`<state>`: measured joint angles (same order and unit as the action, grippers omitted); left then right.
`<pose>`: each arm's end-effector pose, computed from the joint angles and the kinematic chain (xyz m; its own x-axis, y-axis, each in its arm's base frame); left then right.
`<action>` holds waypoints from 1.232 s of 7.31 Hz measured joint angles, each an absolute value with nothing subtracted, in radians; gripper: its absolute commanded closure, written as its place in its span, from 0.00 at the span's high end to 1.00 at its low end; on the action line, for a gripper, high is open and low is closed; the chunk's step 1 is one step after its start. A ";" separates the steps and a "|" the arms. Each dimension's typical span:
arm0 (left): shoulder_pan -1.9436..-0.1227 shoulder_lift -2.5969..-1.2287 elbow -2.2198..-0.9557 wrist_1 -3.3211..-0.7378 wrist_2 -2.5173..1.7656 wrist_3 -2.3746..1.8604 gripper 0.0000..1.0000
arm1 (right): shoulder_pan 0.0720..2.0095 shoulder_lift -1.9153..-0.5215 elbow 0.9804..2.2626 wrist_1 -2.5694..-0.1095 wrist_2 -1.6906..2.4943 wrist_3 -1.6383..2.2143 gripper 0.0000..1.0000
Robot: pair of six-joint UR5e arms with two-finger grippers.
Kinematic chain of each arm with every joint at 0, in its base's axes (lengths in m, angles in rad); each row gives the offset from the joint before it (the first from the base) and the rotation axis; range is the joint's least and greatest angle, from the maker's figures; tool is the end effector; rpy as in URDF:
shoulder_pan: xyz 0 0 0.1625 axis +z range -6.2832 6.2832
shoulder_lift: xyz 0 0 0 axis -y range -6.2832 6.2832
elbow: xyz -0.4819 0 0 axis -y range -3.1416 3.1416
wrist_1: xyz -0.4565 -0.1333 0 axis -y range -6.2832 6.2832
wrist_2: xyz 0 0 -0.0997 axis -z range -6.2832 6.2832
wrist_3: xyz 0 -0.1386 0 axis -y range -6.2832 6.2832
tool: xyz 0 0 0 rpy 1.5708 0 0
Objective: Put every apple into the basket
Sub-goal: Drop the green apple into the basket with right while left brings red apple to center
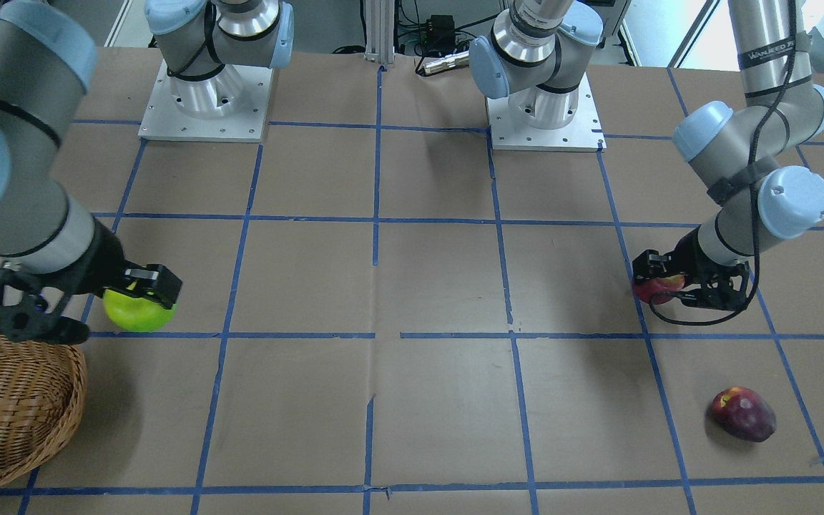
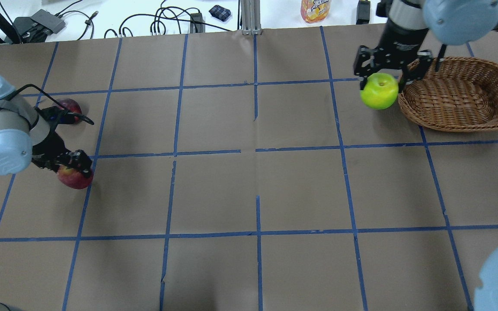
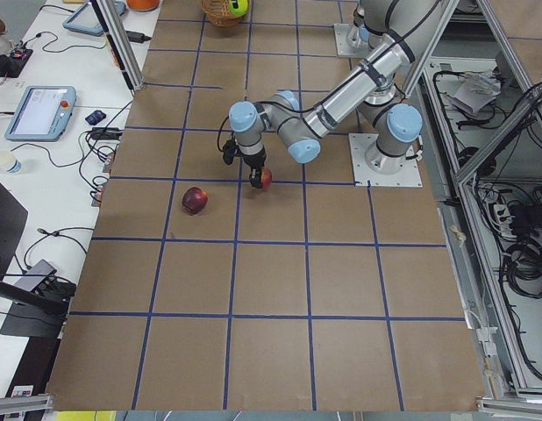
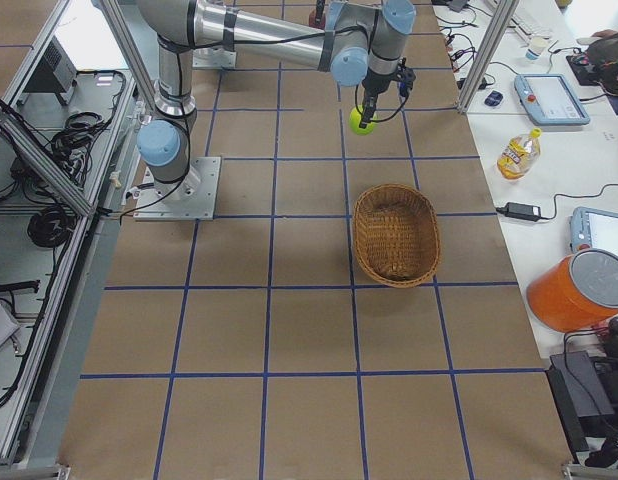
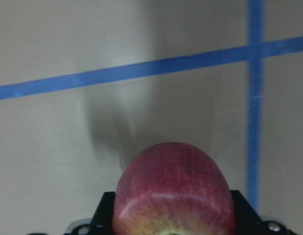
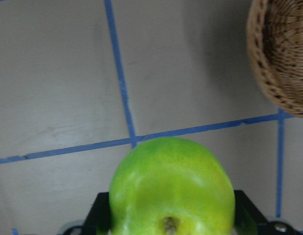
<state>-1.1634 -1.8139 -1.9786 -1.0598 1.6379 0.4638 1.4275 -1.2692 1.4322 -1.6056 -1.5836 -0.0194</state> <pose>0.1075 -0.5620 0.2028 -0.9981 0.0608 0.0030 0.0606 0.9861 0.1544 0.0338 -0.6866 0.3984 -0.9925 0.1221 0.0102 0.1224 0.9842 0.1281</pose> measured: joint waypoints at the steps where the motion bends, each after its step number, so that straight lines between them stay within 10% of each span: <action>1: -1.283 -1.804 -1.961 -1.079 1.627 0.292 0.20 | 1.340 -1.266 1.424 -1.591 -1.614 -0.175 0.00; 8: -1.860 -2.060 -1.687 -0.964 1.474 -0.788 0.30 | 1.030 -1.046 1.400 -1.917 -1.726 -0.619 0.00; 9: -1.892 -2.096 -1.657 -0.957 1.473 -0.847 0.62 | 1.018 -1.015 1.385 -1.936 -1.720 -0.615 0.00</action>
